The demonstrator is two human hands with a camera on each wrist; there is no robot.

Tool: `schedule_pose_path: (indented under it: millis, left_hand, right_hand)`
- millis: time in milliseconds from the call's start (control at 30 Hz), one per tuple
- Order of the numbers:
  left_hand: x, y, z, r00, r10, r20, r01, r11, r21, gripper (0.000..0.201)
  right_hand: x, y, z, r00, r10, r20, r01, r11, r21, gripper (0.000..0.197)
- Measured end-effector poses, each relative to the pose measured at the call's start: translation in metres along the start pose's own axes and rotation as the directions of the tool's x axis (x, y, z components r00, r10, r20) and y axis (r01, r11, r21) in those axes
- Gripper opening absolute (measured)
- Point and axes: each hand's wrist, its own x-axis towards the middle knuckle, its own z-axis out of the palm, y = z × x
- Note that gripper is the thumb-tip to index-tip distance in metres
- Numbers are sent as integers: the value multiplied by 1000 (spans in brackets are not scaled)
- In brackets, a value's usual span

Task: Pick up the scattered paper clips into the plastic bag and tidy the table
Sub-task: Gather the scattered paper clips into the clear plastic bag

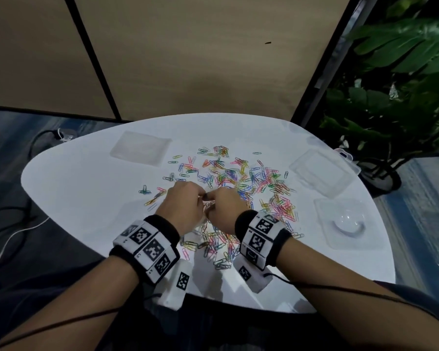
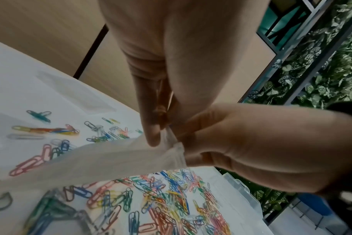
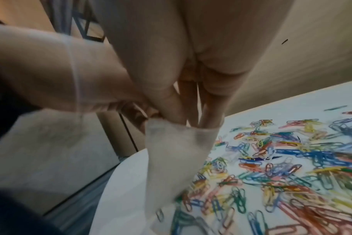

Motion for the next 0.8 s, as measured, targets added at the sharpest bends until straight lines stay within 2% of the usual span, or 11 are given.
schedule_pose_path:
  millis: [100, 200, 267, 300, 367, 433, 500, 567, 667, 733, 800]
  left_hand:
    - [0, -1, -1, 1000, -15, -22, 16, 999, 37, 27]
    - [1, -4, -6, 998, -45, -47, 46, 998, 32, 32]
    - [1, -6, -11, 997, -55, -45, 56, 998, 14, 34]
    - [1, -7, -13, 998, -57, -38, 58, 998, 5, 33]
    - [0, -6, -14, 997, -69, -18, 69, 997, -21, 32]
    - [-2, -6, -13, 997, -80, 10, 80, 996, -26, 30]
    - [-4, -6, -11, 995, -90, 42, 91, 996, -13, 29]
    - [-4, -5, -9, 994, -98, 55, 98, 995, 2, 28]
    - [-5, -3, -7, 993, -105, 56, 104, 994, 28, 28]
    - [-5, -5, -7, 993, -107, 54, 105, 994, 30, 27]
    - [-5, -8, -7, 992, -114, 54, 113, 993, 20, 25]
  right_hand:
    - [-4, 3, -21, 997, -59, 39, 59, 998, 18, 28]
    - [-10, 25, -53, 997, -59, -48, 62, 995, 81, 17]
    - [-13, 54, -66, 996, 4, -92, -10, 998, -62, 19]
    - [-14, 73, -68, 994, 62, -88, -77, 980, -186, 24]
    - [-20, 114, -68, 973, 230, -34, -225, 896, -382, 46]
    - [-29, 151, -55, 917, 396, 45, -337, 830, -444, 74]
    - [-40, 174, -36, 874, 476, 95, -390, 805, -446, 96]
    - [-45, 180, -15, 874, 477, 96, -399, 816, -419, 103]
    - [-50, 169, 13, 900, 431, 60, -380, 844, -378, 112]
    - [-51, 158, 29, 918, 393, 55, -339, 848, -407, 104]
    - [-51, 150, 36, 937, 348, 33, -293, 833, -470, 84]
